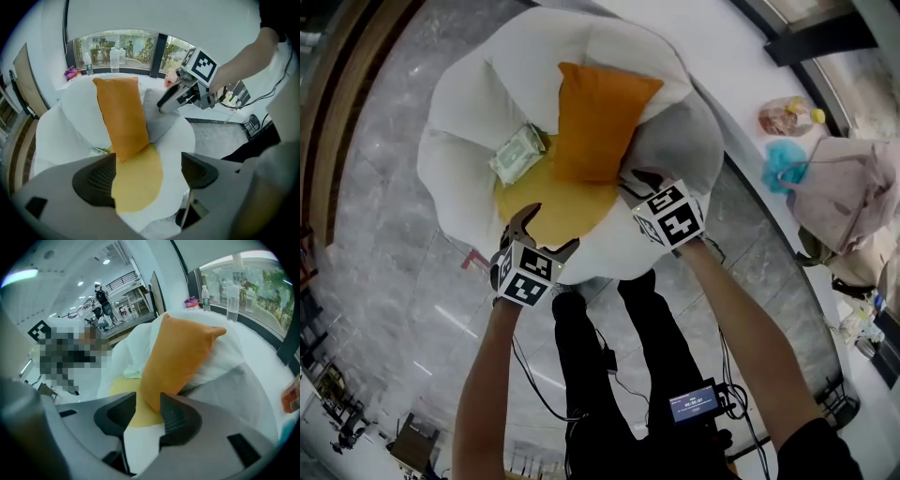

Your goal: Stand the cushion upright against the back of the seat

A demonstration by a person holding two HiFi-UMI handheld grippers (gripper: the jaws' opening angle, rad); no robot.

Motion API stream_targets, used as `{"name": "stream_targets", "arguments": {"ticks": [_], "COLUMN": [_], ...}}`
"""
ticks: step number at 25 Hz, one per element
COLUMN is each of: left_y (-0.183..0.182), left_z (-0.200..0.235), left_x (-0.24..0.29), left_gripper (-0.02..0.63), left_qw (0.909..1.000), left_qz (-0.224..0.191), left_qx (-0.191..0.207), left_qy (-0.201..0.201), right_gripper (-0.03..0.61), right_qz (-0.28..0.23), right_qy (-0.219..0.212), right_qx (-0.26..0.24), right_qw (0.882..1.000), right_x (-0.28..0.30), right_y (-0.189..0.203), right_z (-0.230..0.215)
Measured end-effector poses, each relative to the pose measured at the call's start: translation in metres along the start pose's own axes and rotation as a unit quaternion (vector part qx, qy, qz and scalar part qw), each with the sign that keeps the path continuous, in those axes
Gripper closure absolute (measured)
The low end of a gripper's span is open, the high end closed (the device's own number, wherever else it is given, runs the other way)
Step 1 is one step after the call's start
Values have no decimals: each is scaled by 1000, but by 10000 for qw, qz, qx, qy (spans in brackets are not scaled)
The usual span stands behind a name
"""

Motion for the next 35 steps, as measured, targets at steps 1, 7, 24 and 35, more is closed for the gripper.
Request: {"name": "stream_targets", "arguments": {"ticks": [1,7,24,35], "left_y": [0,-21,-39,1], "left_z": [-4,-27,-64,-115], "left_x": [-10,-95,-388,-507], "left_gripper": [161,164,330,480], "left_qw": [10000,9996,9720,9350], "left_qz": [25,-265,-2274,-3545], "left_qx": [-1,-92,42,79], "left_qy": [7,-61,-589,86], "right_gripper": [407,414,390,423], "right_qz": [18,17,-841,-1754], "right_qy": [-10,-1,350,1395], "right_qx": [-16,-377,-1446,-838], "right_qw": [10000,9993,9853,9710], "right_x": [-10,-91,-275,-346], "right_y": [1,-12,-108,-111], "right_z": [9,77,318,421]}}
Point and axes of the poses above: the fingertips, and each gripper's own axes: x forward along the fingers, z to its left, y out of its underside, the point moved 4 cm from there along -x, backward along the fingers, and after that the axes turned 2 degrees about -z, right-handed, at the moved point
